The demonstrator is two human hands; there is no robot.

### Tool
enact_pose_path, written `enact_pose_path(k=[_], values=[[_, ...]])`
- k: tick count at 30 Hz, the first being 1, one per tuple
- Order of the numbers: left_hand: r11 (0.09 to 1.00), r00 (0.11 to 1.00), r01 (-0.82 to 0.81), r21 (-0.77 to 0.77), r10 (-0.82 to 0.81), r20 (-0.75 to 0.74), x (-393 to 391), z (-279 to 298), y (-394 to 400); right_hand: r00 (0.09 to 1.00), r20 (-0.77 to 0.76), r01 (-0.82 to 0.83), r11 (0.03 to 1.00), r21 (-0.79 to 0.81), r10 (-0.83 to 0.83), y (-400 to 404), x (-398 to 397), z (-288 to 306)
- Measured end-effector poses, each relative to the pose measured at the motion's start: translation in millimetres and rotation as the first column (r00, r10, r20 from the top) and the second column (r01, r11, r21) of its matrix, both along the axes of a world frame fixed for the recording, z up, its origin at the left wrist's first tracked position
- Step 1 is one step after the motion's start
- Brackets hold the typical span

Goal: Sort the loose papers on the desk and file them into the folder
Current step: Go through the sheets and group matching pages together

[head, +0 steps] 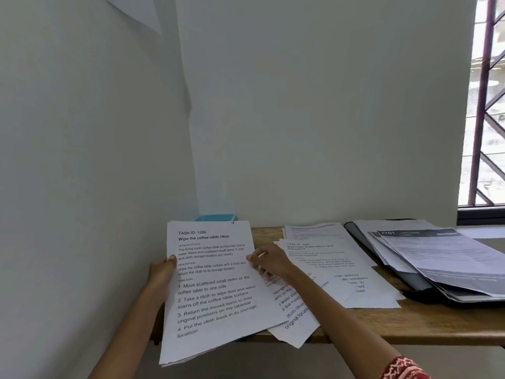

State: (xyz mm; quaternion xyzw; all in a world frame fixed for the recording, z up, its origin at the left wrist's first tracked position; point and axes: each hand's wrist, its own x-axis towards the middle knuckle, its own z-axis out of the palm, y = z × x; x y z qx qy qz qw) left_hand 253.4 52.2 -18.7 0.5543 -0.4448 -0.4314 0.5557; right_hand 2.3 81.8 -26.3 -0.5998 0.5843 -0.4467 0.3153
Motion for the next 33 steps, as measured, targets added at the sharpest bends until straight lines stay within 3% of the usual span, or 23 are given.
enact_pose_path(k=[5, 7, 10, 13, 16, 24, 33], values=[[0.999, 0.999, 0.003, 0.043, -0.005, 0.043, -19, -6, -11, 0.970, -0.043, 0.231, 0.966, -0.117, -0.238, -5, -37, 6], [0.998, 0.994, 0.001, 0.063, -0.008, 0.111, -27, -11, -11, 0.916, -0.164, 0.345, 0.928, -0.136, -0.365, -4, -60, 9], [0.999, 0.969, -0.038, 0.030, 0.030, 0.246, -37, -24, -9, 0.728, -0.457, 0.509, 0.850, -0.138, -0.510, 2, -99, 11], [0.995, 0.928, -0.097, -0.013, 0.095, 0.360, -43, -30, -6, 0.488, -0.758, 0.666, 0.746, 0.004, -0.432, 13, -133, 13], [0.991, 0.884, -0.127, -0.048, 0.135, 0.447, -50, -34, -8, 0.506, -0.783, 0.713, 0.686, 0.145, -0.361, 18, -148, 12], [0.983, 0.867, -0.127, -0.129, 0.173, 0.467, -60, -41, -5, 0.546, -0.746, 0.733, 0.648, 0.206, -0.381, 19, -151, 15], [0.976, 0.868, -0.107, -0.187, 0.184, 0.462, -61, -42, -5, 0.493, -0.765, 0.803, 0.555, 0.218, -0.414, 25, -145, 21]])
